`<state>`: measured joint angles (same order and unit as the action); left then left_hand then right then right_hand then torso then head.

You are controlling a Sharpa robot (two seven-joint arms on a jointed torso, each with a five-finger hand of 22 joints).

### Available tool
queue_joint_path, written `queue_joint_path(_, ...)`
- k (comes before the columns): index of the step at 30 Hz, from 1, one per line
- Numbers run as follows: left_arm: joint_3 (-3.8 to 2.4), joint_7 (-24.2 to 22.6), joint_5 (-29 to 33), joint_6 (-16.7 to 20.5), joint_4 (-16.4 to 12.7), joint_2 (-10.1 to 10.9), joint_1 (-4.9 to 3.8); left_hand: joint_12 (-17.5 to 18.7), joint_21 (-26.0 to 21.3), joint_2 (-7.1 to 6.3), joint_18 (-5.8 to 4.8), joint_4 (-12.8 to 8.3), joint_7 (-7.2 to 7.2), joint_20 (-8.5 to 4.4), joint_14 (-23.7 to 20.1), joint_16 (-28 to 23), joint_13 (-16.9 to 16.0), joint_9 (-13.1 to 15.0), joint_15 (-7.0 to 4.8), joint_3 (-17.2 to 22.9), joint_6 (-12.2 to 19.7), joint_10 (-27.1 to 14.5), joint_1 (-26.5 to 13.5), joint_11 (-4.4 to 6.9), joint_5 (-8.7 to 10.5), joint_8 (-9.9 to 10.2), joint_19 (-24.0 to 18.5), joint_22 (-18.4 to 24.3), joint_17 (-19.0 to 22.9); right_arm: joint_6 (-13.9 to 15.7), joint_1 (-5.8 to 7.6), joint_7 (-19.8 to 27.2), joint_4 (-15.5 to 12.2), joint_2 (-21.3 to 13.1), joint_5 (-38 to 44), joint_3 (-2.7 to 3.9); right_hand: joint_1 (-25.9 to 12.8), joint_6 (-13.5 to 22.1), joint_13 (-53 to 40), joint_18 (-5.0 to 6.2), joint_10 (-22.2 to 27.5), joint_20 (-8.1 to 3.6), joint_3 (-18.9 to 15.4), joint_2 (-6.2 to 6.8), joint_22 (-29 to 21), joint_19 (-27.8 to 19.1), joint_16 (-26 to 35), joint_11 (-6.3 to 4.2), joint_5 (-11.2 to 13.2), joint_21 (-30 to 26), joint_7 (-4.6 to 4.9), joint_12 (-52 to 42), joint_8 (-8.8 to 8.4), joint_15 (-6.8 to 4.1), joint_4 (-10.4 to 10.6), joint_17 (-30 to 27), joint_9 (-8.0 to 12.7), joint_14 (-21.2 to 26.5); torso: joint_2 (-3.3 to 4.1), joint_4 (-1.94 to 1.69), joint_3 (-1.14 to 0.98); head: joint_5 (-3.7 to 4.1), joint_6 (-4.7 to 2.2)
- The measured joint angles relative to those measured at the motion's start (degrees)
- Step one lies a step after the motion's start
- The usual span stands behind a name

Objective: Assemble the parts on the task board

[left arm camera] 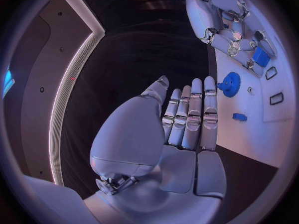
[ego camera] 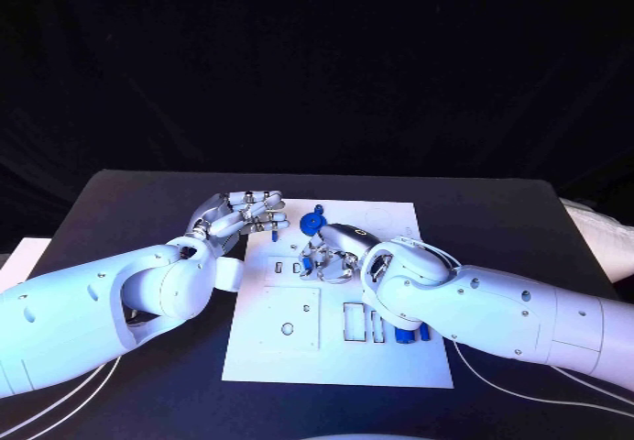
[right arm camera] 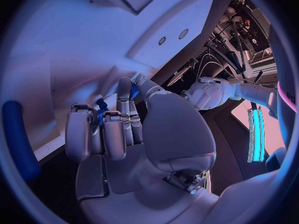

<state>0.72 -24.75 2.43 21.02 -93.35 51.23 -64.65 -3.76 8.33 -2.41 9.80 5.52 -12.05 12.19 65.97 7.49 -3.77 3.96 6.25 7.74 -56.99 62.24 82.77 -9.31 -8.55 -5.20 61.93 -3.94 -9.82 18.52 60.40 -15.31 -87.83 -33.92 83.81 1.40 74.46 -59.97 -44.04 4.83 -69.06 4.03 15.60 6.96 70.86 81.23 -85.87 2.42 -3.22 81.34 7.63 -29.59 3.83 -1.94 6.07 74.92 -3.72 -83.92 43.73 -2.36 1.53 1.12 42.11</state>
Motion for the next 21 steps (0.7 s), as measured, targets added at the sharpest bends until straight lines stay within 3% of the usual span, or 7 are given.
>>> queue_joint_path(7,0.0,0.02,0.01,-0.01,0.0,0.0,-0.01,0.0,0.0,0.0,0.0,0.0,0.0,0.0,0.0,0.0,0.0,0.0,0.0,0.0,0.0,0.0,0.0,0.0,0.0,0.0,0.0,0.0,0.0,1.32,-0.16,-0.2,0.01,-0.04,0.04,-0.16,-0.34,1.02,-0.07,0.0,-0.2,0.0,-1.45,-0.24,0.33,0.0,0.01,0.2,0.0,0.0,0.1,0.0,-0.1,0.0,0.3,-0.01,-0.05,0.0,0.0,0.02,0.0,0.04,0.0)
queue_joint_path(16,0.0,0.04,0.02,-0.03,0.04,-0.05,0.0,0.0,0.0,0.0,0.0,0.0,0.0,0.0,0.0,0.0,0.0,0.0,0.0,0.0,0.0,0.0,0.0,0.0,0.0,0.0,0.0,0.0,0.01,4.53,-0.46,-0.21,-0.74,-0.53,0.11,-0.31,-0.11,2.12,-0.52,0.0,-0.2,0.0,-2.87,0.45,0.41,0.0,0.01,0.21,0.0,0.0,0.4,-0.54,-0.09,0.0,0.41,-0.01,0.0,0.0,-0.01,-0.02,-0.01,0.14,-0.1)
queue_joint_path(21,0.0,0.05,0.02,-0.07,0.2,-0.11,0.01,0.0,0.0,0.0,0.0,0.0,0.0,0.0,0.0,0.0,0.0,0.0,0.0,0.0,0.0,0.0,0.0,0.0,0.0,0.0,0.0,0.0,0.01,6.6,-0.5,0.65,-2.48,-1.82,0.12,-0.19,0.21,2.42,-0.98,0.0,-0.2,0.2,-4.78,1.2,0.4,0.21,0.0,0.21,0.0,0.0,0.29,-1.45,-0.09,0.13,0.76,-0.01,0.0,-0.13,-0.02,-0.02,-0.04,0.15,-0.11)
